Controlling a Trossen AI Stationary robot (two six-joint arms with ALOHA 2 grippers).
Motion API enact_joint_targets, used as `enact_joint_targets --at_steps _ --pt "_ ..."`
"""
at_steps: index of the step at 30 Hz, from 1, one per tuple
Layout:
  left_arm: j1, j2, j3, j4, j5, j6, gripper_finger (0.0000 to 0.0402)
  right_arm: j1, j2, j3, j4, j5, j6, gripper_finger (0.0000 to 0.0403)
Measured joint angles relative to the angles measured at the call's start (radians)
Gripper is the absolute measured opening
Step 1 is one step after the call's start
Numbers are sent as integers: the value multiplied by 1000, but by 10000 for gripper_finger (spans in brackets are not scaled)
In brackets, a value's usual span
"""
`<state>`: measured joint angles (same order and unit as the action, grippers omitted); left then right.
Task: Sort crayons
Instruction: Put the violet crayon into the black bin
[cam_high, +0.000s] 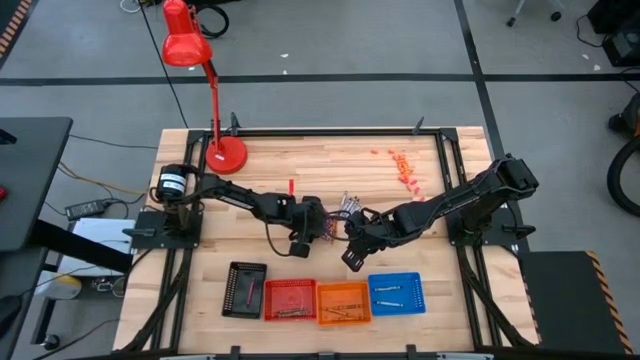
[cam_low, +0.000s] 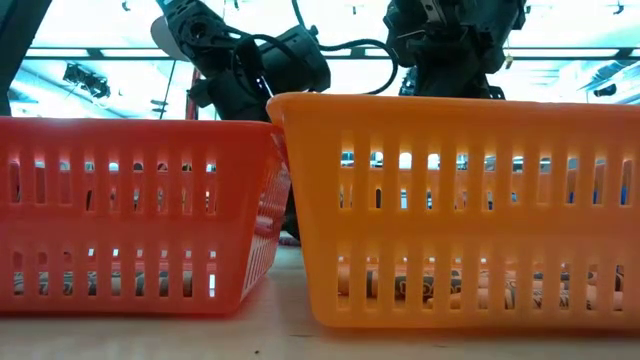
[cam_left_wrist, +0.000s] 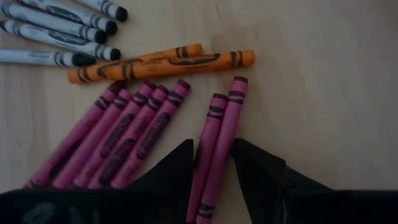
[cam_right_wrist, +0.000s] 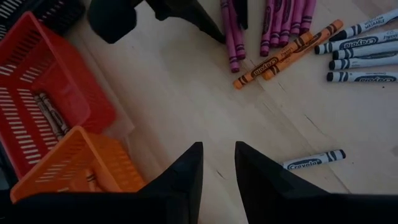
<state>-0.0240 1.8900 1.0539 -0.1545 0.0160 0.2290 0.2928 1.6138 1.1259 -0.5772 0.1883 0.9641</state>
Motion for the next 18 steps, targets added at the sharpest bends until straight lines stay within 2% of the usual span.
enact_joint_targets --at_steps 18 --pt "-30 -20 -1 14 0 -37 130 -2 0 0 -1 0 -34 97"
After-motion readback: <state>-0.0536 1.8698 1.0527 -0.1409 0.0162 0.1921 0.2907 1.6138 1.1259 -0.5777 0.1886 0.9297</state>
